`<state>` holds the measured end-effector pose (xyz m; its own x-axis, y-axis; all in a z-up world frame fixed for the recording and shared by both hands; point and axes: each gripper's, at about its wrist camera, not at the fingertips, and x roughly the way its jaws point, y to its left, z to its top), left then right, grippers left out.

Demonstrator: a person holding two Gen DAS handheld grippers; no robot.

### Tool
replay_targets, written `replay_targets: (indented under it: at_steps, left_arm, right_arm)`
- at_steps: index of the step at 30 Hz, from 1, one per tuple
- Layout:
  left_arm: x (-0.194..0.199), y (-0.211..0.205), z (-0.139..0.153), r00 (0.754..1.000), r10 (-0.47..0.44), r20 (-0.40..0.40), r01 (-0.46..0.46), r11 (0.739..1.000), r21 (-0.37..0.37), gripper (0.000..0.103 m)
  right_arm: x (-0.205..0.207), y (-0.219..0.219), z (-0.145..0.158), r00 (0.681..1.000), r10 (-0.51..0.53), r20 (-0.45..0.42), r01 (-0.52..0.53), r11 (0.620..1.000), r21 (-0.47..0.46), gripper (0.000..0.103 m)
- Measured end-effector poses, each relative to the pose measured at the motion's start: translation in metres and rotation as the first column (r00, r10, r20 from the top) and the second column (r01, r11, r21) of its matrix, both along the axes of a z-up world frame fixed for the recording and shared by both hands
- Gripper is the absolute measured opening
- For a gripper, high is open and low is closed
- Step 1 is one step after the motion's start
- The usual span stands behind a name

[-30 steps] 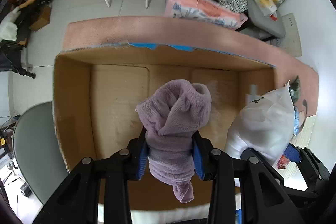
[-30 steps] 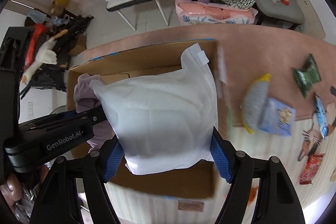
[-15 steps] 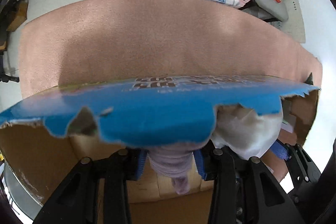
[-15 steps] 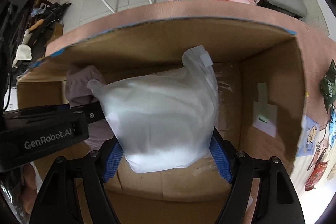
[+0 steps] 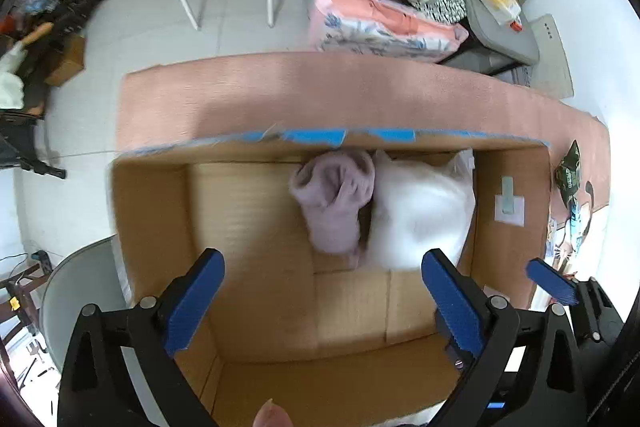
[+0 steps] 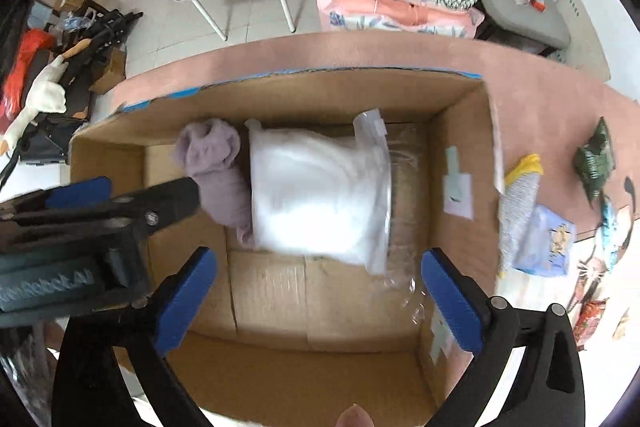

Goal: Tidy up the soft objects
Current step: 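Carry both items into the box and open both tools to release them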

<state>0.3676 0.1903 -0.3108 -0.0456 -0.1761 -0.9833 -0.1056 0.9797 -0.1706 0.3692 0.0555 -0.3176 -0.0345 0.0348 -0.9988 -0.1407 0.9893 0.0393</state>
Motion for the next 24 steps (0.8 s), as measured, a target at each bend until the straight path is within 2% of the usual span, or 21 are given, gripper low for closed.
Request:
replay_targets:
  at_steps: [4, 7, 14, 20, 24]
  left_arm:
    - [-0.033, 0.005, 0.023, 0.997, 0.016, 0.079, -0.019, 0.999, 0.046, 0.101]
    - [-0.06, 0.006, 0.037, 0.992, 0.034, 0.12, -0.042, 0.997, 0.064, 0.101]
    - [-0.115, 0.001, 0.071, 0.976, 0.039, 0.213, -0.067, 0.99, 0.123, 0.101]
    - [-0.153, -0.013, 0.096, 0.965, 0.026, 0.26, -0.064, 0.988, 0.14, 0.101]
    - [-0.164, -0.028, 0.106, 0.964, 0.035, 0.262, -0.067, 0.991, 0.117, 0.101]
  right_arm:
    - [-0.03, 0.002, 0.025, 0.994, 0.056, 0.092, -0.054, 0.998, -0.022, 0.103]
    - [-0.055, -0.003, 0.038, 0.994, 0.051, 0.101, -0.051, 0.999, -0.003, 0.103]
    - [-0.114, -0.02, 0.075, 0.98, 0.058, 0.191, -0.055, 0.998, -0.024, 0.103]
    - [-0.154, -0.035, 0.104, 0.972, 0.055, 0.228, -0.061, 0.998, 0.02, 0.103]
    - [-0.168, -0.048, 0.119, 0.97, 0.039, 0.238, -0.065, 0.992, 0.104, 0.103]
